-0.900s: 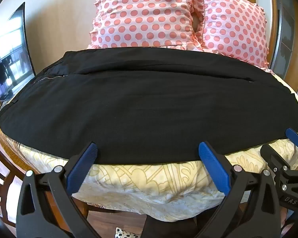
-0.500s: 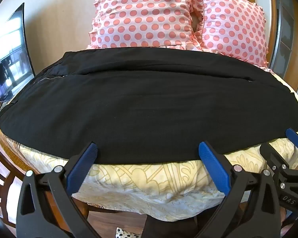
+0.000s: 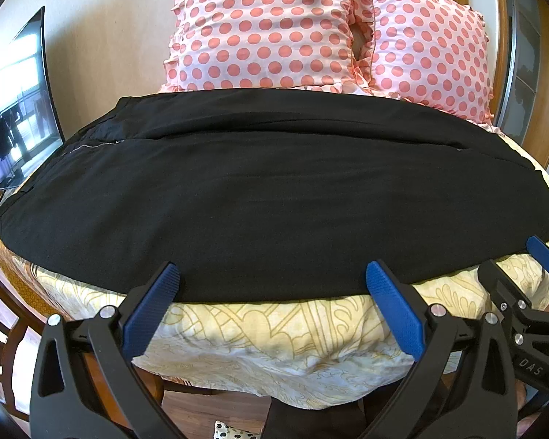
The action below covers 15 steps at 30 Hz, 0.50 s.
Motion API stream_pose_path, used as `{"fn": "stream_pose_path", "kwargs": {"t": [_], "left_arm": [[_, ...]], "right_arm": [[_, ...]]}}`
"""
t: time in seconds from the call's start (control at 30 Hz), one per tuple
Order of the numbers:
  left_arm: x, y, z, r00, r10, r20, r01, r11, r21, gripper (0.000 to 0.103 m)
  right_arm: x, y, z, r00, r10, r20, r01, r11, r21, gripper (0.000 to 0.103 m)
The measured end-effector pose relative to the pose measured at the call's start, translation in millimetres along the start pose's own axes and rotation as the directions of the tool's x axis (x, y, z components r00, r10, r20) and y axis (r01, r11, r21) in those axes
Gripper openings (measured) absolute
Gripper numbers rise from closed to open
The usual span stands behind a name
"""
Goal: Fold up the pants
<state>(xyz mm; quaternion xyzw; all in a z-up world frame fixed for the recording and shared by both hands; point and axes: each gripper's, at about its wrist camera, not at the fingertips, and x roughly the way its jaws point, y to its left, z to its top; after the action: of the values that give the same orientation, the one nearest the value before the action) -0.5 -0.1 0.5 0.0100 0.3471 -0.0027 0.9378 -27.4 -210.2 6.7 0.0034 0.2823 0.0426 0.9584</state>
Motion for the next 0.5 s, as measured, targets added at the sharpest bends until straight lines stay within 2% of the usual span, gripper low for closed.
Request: {"fn": "stream_pose_path", "kwargs": {"t": [0.5], "left_arm": [[-0.1, 0.0, 0.0, 1.000, 0.001, 0.002, -0.001, 1.000, 0.001, 0.101]], "right_arm": [[-0.2, -0.1, -0.5, 1.000, -0.001, 0.002, 0.001, 1.000, 0.000, 0.102]]}}
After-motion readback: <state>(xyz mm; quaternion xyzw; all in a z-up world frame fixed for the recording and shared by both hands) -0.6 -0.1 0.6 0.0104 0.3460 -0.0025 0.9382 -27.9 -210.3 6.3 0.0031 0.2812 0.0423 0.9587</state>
